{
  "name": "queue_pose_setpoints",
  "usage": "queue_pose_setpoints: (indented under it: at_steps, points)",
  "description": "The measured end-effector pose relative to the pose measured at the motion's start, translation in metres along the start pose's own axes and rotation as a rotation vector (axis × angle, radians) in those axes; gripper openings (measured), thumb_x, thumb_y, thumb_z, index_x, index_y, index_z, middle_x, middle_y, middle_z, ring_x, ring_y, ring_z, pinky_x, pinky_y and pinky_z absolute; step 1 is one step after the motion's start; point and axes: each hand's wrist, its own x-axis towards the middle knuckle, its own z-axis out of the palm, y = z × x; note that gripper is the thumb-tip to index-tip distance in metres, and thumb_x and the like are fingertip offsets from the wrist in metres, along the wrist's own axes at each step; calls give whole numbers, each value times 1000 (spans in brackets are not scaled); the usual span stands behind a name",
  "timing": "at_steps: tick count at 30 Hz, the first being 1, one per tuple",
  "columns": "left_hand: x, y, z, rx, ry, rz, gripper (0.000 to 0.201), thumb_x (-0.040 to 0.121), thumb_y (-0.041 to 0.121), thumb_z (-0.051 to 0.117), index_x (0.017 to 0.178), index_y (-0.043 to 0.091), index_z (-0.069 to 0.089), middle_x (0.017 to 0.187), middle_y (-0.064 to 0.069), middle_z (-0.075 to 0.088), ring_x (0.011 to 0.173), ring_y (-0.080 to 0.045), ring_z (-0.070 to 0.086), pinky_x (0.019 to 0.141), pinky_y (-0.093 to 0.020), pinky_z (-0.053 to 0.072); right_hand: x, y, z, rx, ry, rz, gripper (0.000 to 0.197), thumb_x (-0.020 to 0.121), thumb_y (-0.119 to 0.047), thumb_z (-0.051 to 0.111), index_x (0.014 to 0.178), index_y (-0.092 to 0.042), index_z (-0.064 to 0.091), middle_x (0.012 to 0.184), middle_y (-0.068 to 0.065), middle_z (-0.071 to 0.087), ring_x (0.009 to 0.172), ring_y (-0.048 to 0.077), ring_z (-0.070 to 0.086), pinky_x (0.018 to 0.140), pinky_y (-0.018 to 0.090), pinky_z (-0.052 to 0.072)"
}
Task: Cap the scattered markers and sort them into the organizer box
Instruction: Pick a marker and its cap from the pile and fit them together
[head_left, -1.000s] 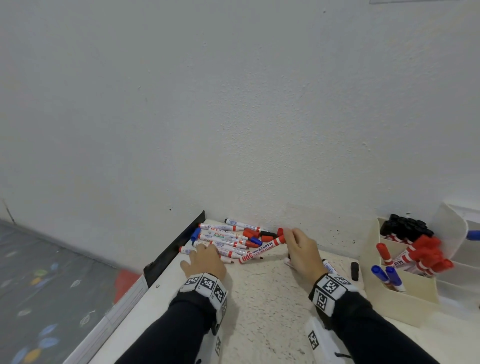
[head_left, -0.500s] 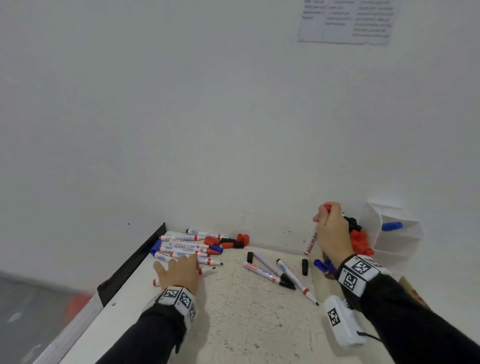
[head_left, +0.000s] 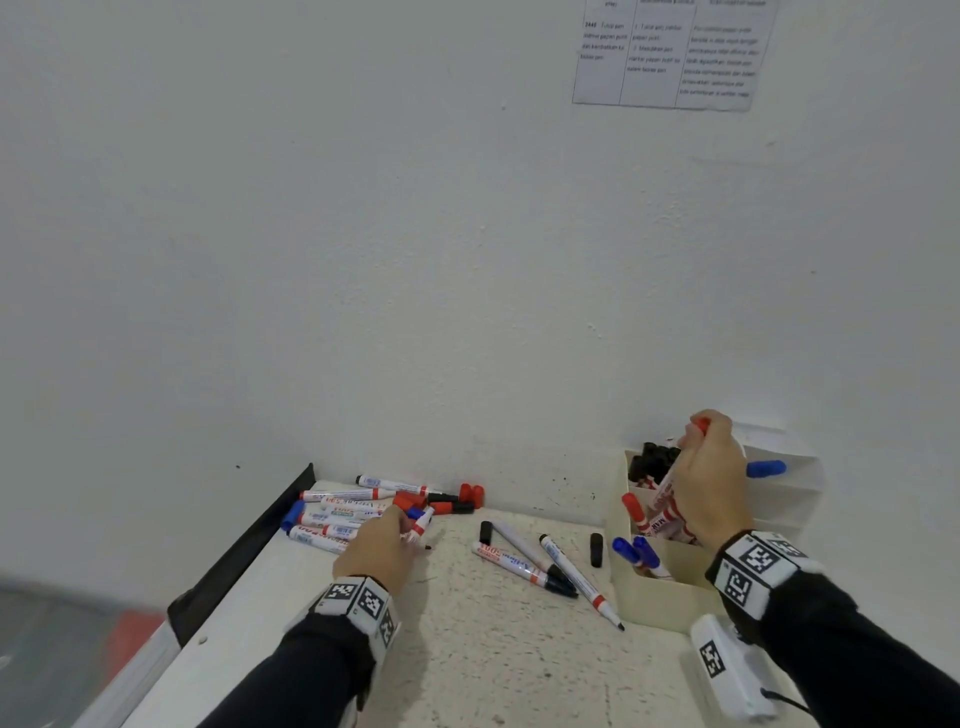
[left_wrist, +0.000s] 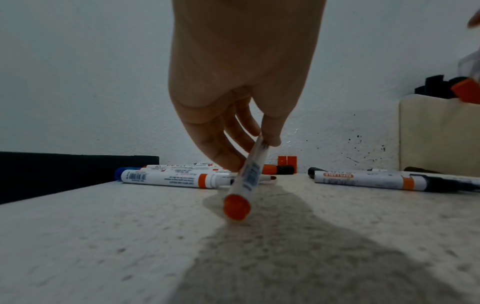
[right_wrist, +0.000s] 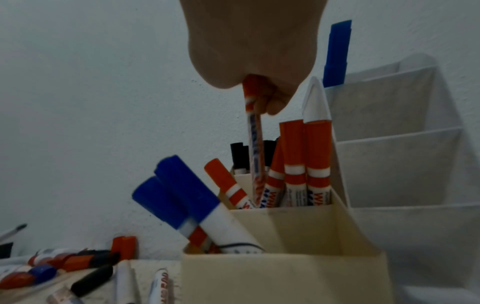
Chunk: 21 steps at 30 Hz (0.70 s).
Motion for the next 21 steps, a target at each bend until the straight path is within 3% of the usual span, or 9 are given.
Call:
queue_pose_setpoints:
  at_steps: [2,3,6,10,13,16,19,21]
  points:
    - [2,3,-1,-74,5,-11,10,91,25,56,99,21,50,100,-1,60,90,-16,57,89,-32,50,-2,2,-1,-71,-88,-14,23,97,-13,39,111,-1,53,100,11,54,89,17,50,78,15,34]
    - [2,4,-1,-117,5,-14,14,90,25,57,102,19,52,99,-1,60,88,-16,57,86,-30,49,-3,3,-2,-87,-141,1,22,96,-12,41,112,-1,53,99,9,53,88,16,50,77,14,34]
    - [3,9,-4,-225,21,-28,26,89,23,60,113,13,54,103,-3,59,82,-13,56,75,-23,49,-6,7,0,-162,-287,61,7,92,-17,52,98,-13,51,84,3,57,83,21,59,75,29,49]
    - [4,9,-9,-292,34,-47,29,89,26,61,114,11,60,98,-5,63,90,-20,62,89,-39,54,-9,10,9,-368,-396,72,15,93,-24,51,88,-12,58,83,8,65,76,20,60,77,34,53]
    - [5,8,-16,-349,25,-64,29,88,26,61,114,13,60,99,-7,66,87,-22,65,84,-39,56,-7,-2,14,-406,-280,-30,24,93,-22,46,79,-8,60,82,8,61,74,19,55,72,30,48]
    - [11,2,-18,-322,45,-45,29,91,23,57,119,13,56,101,-3,62,85,-16,61,84,-35,54,-4,-37,25,-248,-207,-136,21,92,-17,46,79,-5,58,84,6,55,74,19,52,67,27,44]
    - [13,-4,-21,-254,34,-6,28,95,25,50,121,15,55,97,1,59,69,-6,53,64,-20,45,-5,-75,48,-144,-333,-159,20,93,-21,44,81,-10,57,79,3,55,67,16,51,54,20,35]
    - [15,-6,-23,-191,15,18,29,96,27,48,123,18,54,106,-2,63,74,-8,55,69,-21,47,-10,-87,72,-163,-508,-114,20,93,-24,43,89,-14,59,84,2,61,69,17,56,54,23,38]
